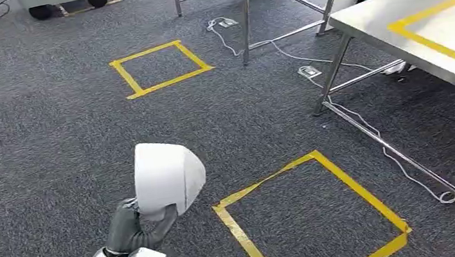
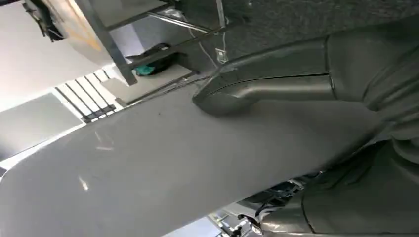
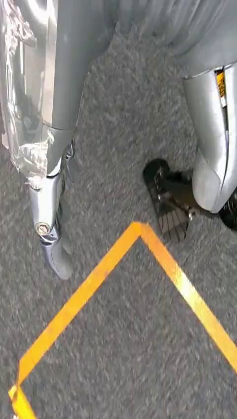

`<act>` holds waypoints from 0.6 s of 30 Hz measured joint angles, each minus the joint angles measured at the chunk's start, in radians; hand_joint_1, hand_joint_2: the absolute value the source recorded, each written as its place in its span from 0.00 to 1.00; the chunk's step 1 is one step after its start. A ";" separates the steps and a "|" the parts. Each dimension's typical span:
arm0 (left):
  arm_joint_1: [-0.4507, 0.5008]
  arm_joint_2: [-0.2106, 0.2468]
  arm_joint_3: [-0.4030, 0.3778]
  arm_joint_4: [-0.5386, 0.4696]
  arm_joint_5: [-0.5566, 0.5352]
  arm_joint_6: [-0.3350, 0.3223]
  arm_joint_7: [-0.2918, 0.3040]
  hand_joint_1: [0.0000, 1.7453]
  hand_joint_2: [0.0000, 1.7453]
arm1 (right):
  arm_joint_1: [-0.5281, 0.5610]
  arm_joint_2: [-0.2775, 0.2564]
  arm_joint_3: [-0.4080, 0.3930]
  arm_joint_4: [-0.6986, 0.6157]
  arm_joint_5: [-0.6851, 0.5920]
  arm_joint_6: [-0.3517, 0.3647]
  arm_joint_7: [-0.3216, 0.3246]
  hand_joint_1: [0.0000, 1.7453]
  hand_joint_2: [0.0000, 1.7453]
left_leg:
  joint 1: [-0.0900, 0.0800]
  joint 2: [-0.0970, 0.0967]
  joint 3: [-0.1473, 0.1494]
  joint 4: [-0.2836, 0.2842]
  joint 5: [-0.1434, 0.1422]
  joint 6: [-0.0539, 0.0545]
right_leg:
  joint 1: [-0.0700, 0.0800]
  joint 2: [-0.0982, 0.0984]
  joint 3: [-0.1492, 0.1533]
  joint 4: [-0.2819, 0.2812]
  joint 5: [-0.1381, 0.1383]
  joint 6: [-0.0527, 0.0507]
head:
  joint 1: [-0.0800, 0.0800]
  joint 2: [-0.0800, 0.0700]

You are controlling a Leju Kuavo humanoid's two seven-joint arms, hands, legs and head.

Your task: Take the parts from the cabinet and place them on the table.

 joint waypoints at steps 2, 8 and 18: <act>-0.001 -0.003 0.002 0.000 0.000 -0.002 0.000 1.00 1.00 | -0.002 0.000 -0.004 0.000 0.005 -0.001 -0.003 0.00 1.00 | -0.003 0.011 0.007 -0.002 -0.005 0.017 | 0.007 -0.075 -0.022 0.058 -0.029 0.001 | 0.007 0.000; 0.003 -0.002 0.008 0.001 0.000 -0.005 -0.001 1.00 1.00 | -0.002 0.000 -0.010 0.000 0.020 0.008 -0.012 0.00 1.00 | -0.021 0.051 0.040 -0.001 -0.032 0.028 | 0.013 -0.121 -0.141 0.266 -0.057 -0.008 | 0.009 0.000; -0.006 -0.005 0.010 0.000 0.000 -0.012 -0.004 1.00 1.00 | -0.006 0.002 -0.036 -0.001 0.039 0.008 -0.020 0.00 1.00 | -0.019 0.057 0.039 0.096 -0.105 -0.016 | 0.024 -0.126 0.058 -0.001 -0.028 -0.059 | -0.003 0.000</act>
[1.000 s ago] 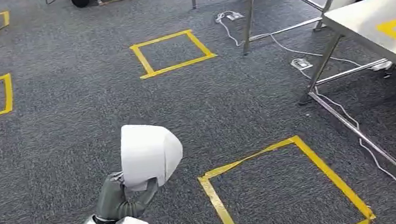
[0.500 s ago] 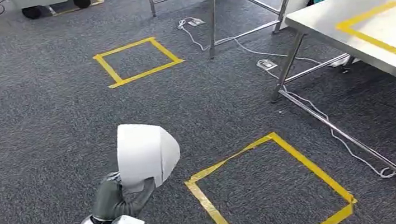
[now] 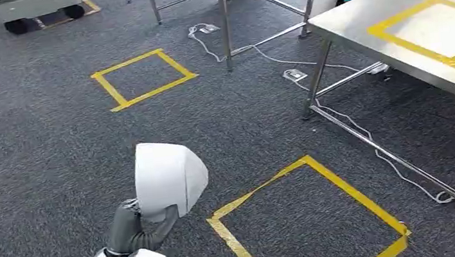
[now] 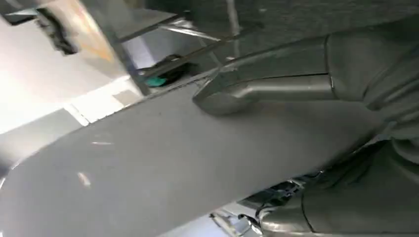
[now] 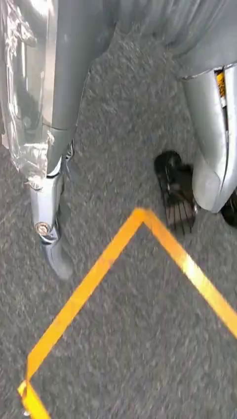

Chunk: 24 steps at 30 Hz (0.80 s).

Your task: Take the parts from the cabinet and place them on the table.

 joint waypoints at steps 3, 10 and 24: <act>0.007 0.003 0.000 0.001 0.000 0.000 0.001 1.00 1.00 | 0.000 0.000 -0.002 0.000 0.000 0.000 0.000 0.00 1.00 | 0.002 0.000 -0.190 0.237 -0.034 -0.007 | -0.002 0.008 0.042 -0.004 -0.037 -0.001 | 0.000 0.000; 0.005 0.005 0.000 0.003 0.000 0.000 0.001 1.00 1.00 | -0.003 0.000 -0.009 0.000 0.000 0.000 -0.001 0.00 1.00 | 0.000 -0.002 -0.149 -0.060 0.185 0.002 | -0.008 0.030 0.159 -0.024 -0.157 0.034 | -0.011 -0.001; 0.007 0.003 0.004 0.004 0.000 0.000 0.001 1.00 1.00 | 0.012 0.002 -0.013 0.001 0.000 0.000 -0.001 0.00 1.00 | -0.006 -0.016 0.137 -0.097 -0.050 0.046 | 0.012 -0.001 -0.221 0.061 0.092 0.022 | 0.012 -0.001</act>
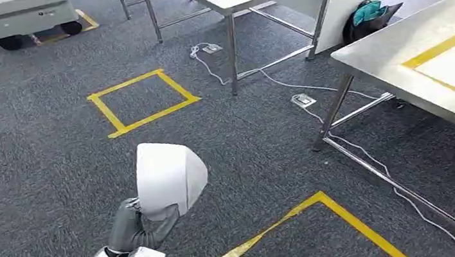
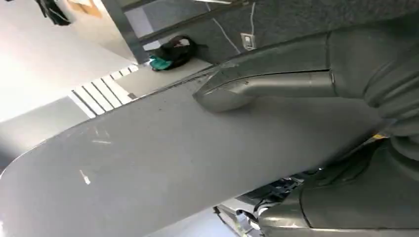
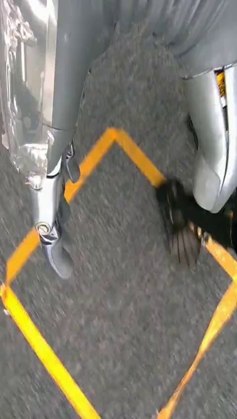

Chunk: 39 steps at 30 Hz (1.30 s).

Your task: Take the parts from the cabinet and place them on the table.

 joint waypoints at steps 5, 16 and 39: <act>-0.001 -0.005 -0.002 -0.001 -0.010 -0.002 0.001 1.00 1.00 | -0.009 -0.001 -0.003 0.000 0.009 0.000 -0.004 0.00 1.00 | 0.014 -0.004 0.021 0.094 0.055 -0.032 | 0.014 0.007 0.096 -0.033 0.011 -0.028 | -0.001 0.001; 0.010 0.011 0.006 0.000 -0.044 0.012 -0.016 1.00 1.00 | -0.028 -0.002 -0.023 0.005 0.067 0.016 0.000 0.00 1.00 | 0.039 -0.029 -0.223 -0.005 0.172 -0.072 | -0.007 0.107 0.287 -0.065 -0.128 -0.011 | -0.023 0.001; 0.022 0.065 0.029 -0.004 -0.053 0.012 -0.018 1.00 1.00 | -0.047 -0.010 -0.040 0.073 0.090 -0.003 -0.034 0.00 1.00 | 0.008 0.025 -0.253 0.239 0.002 -0.055 | -0.004 0.017 0.200 -0.048 -0.086 -0.031 | -0.016 0.000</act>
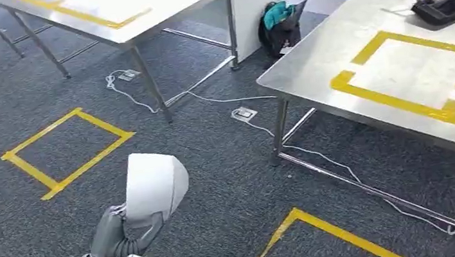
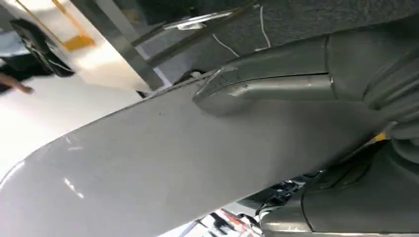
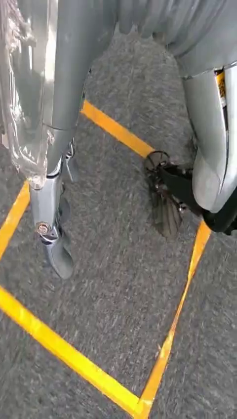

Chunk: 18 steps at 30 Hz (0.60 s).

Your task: Take the parts from the cabinet and place them on the table.

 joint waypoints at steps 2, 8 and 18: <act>-0.001 -0.007 -0.004 0.000 -0.006 0.000 0.000 1.00 1.00 | 0.000 -0.007 -0.005 0.000 0.004 0.005 -0.002 0.00 1.00 | 0.000 -0.005 -0.053 0.079 -0.007 0.002 | 0.000 0.028 0.001 0.000 -0.001 -0.001 | 0.000 0.000; -0.014 -0.026 -0.016 0.001 -0.018 -0.001 0.001 1.00 1.00 | 0.002 -0.031 -0.010 0.000 0.018 0.031 -0.007 0.00 1.00 | 0.010 -0.075 0.070 -0.227 0.153 0.014 | 0.002 0.105 0.001 0.009 -0.012 0.020 | 0.003 0.000; -0.021 -0.044 -0.021 0.002 -0.021 -0.005 0.001 1.00 1.00 | 0.005 -0.042 -0.026 0.000 0.031 0.037 -0.008 0.00 1.00 | 0.007 0.029 0.084 -0.236 0.143 0.051 | -0.010 -0.013 -0.167 0.307 -0.134 0.065 | 0.015 0.000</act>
